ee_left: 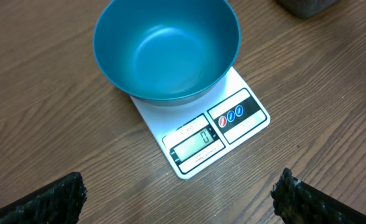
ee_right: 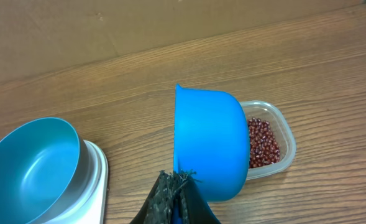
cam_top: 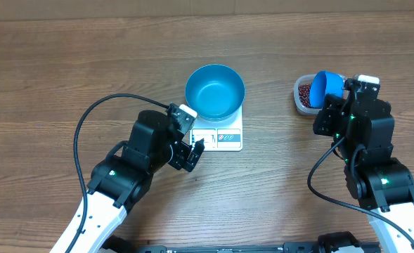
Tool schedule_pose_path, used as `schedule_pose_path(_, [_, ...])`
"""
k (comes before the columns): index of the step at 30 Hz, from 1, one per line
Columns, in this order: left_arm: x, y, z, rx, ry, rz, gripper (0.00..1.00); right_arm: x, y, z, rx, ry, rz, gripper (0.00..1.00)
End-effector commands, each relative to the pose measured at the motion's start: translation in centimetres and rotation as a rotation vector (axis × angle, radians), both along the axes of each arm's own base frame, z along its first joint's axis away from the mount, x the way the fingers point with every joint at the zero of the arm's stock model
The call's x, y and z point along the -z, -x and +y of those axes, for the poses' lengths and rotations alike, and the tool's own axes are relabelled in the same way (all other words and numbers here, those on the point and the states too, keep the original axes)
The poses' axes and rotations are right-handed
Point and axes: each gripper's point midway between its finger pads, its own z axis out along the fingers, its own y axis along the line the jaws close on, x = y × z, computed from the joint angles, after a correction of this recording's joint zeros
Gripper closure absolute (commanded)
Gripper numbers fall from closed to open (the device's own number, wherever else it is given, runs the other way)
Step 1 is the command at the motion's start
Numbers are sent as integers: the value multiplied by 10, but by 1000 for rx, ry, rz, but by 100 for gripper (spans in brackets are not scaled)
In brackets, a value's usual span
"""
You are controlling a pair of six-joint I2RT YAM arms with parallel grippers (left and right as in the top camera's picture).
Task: Scoop item into bowl and weigh 150g on scale
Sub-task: 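Move the right gripper with the blue scoop over the bean container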
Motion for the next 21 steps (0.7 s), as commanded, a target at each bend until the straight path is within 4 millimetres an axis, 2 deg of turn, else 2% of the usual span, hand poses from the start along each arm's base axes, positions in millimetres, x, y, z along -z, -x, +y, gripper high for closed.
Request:
schedule_pose_path(1, [7,-1,-2,15,-6,18,0,-17,-2,0,-4,4,-36,96])
schedule_pose_path(21, [12,0,-1,15,-15,37,0,-17,-2,0,-5,4,-38,96])
